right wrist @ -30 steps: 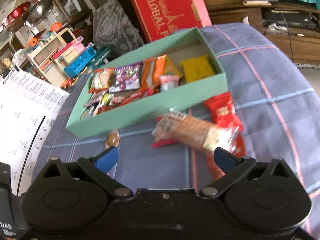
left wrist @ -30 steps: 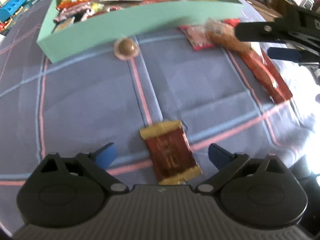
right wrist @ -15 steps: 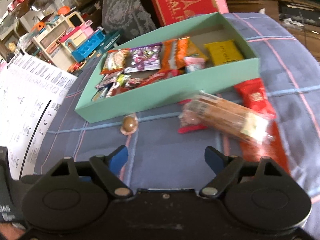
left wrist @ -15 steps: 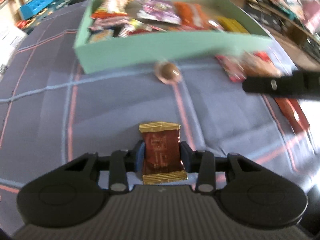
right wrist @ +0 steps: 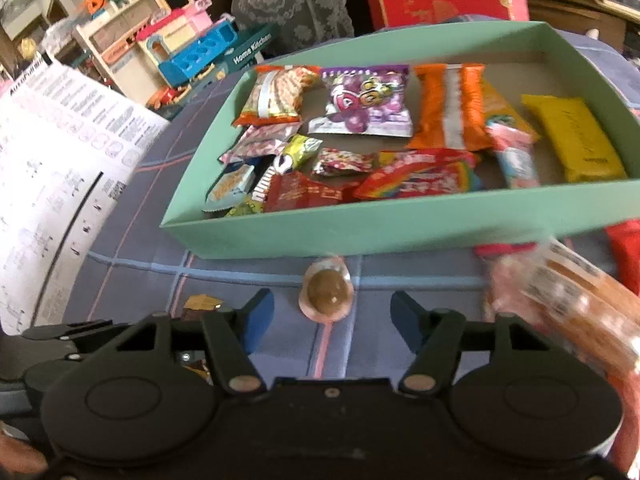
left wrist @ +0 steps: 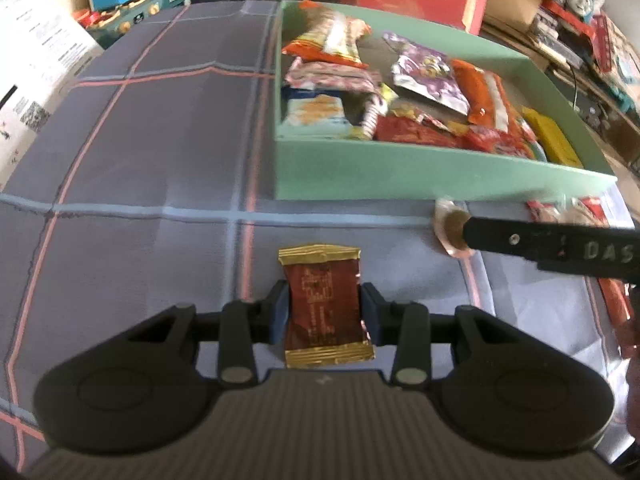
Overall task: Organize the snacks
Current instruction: 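Grasp the brown chocolate square with the left tool while the right tool grasps the lollipop, then carry the chocolate square and lollipop over the green box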
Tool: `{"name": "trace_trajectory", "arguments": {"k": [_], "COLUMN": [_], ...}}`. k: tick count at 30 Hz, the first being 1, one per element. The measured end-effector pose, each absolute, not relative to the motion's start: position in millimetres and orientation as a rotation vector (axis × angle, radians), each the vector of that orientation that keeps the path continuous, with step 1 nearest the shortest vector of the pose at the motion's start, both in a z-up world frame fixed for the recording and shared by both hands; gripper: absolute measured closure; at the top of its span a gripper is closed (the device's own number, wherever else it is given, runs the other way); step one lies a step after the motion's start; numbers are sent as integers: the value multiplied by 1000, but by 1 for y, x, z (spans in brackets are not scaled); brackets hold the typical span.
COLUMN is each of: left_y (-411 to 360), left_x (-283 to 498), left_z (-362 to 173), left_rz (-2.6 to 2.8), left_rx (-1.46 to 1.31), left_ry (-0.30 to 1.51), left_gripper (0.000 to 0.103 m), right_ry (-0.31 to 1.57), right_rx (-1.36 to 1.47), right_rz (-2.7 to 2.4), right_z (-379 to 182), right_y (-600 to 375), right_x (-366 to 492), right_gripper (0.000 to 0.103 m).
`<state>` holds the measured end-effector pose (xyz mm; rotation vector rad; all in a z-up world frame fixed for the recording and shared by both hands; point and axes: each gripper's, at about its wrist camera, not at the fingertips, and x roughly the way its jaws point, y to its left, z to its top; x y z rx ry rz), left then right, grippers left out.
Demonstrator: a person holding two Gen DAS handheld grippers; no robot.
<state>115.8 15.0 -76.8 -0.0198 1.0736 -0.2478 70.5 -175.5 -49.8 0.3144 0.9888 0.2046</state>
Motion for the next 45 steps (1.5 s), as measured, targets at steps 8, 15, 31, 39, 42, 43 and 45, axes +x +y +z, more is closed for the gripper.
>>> {"name": "trace_trajectory", "arguments": {"k": [8, 15, 31, 39, 42, 43, 45], "left_y": [20, 18, 18, 4, -3, -6, -13], "left_x": [125, 127, 116, 96, 95, 97, 104], "left_z": [-79, -80, -74, -42, -25, -19, -8], "left_rz": [-244, -233, -247, -320, -349, -359, -372], "left_rx": [-63, -73, -82, -58, -51, -47, -30], "left_ry": [1058, 1055, 1062, 1017, 983, 972, 949], "left_gripper": [64, 63, 65, 65, 65, 65, 65], "right_ry": [989, 984, 949, 912, 878, 865, 841], "right_rx": [164, 94, 109, 195, 231, 242, 261], "right_rz": [247, 253, 224, 230, 233, 233, 230], "right_z": [-62, -63, -55, -31, -15, -10, 2], "right_y": [-149, -139, -160, -183, -194, -197, -206], "right_x": [78, 83, 58, 34, 30, 29, 32], "right_gripper": [67, 69, 74, 74, 74, 74, 74]}}
